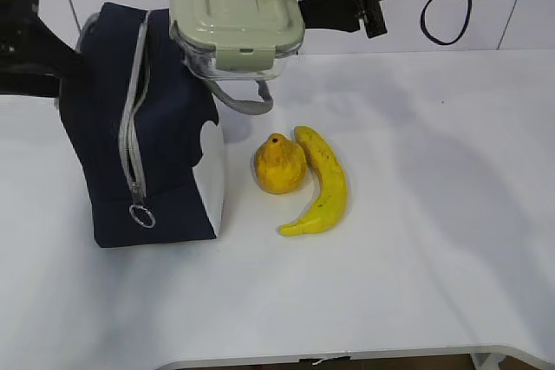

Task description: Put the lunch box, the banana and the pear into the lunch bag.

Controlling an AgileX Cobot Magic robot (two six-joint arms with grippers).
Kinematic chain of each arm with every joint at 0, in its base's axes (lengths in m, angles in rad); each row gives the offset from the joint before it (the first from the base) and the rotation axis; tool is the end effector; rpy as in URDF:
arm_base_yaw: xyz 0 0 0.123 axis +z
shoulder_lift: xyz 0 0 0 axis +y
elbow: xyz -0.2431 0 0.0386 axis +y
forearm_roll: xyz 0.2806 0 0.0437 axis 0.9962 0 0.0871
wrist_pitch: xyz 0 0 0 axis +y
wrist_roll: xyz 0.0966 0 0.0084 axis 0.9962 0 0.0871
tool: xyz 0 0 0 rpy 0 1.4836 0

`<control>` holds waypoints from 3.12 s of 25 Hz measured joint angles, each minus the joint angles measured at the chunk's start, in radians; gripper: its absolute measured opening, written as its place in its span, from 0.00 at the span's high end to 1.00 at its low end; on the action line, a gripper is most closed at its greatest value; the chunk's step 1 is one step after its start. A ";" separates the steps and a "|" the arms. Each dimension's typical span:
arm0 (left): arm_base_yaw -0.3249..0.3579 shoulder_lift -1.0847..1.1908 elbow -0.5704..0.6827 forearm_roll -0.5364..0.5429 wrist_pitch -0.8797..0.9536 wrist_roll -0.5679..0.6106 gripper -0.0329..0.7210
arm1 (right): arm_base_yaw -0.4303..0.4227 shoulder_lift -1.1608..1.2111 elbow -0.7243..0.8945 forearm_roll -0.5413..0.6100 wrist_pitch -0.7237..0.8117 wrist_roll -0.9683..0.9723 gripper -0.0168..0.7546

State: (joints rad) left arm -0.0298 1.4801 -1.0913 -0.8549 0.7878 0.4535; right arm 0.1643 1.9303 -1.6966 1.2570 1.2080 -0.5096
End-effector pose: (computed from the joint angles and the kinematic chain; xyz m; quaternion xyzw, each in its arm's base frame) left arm 0.3428 -0.0621 0.2393 0.0038 0.9093 -0.3015 0.2867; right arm 0.4147 0.1562 0.2818 -0.1261 0.8079 0.5455 0.1838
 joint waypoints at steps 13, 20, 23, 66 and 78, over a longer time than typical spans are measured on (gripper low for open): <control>0.000 0.064 0.000 -0.020 0.027 0.053 0.96 | 0.073 0.000 0.000 0.096 -0.038 -0.007 0.47; 0.000 0.064 -0.001 -0.113 0.072 0.112 0.96 | 0.082 0.006 0.000 0.141 -0.068 -0.025 0.47; 0.000 0.043 -0.001 -0.122 0.072 0.121 0.96 | 0.082 0.012 0.000 0.101 -0.072 -0.028 0.47; 0.000 0.116 -0.004 -0.194 0.094 0.334 0.97 | 0.269 0.390 -0.060 0.155 -0.302 -0.126 0.47; 0.000 0.189 -0.004 -0.189 0.080 0.334 0.97 | 0.269 0.440 -0.060 0.179 -0.310 -0.135 0.47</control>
State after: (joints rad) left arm -0.0298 1.6695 -1.0957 -1.0441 0.8675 0.7876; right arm 0.4331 2.3699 -1.7563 1.4364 0.8979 -0.6441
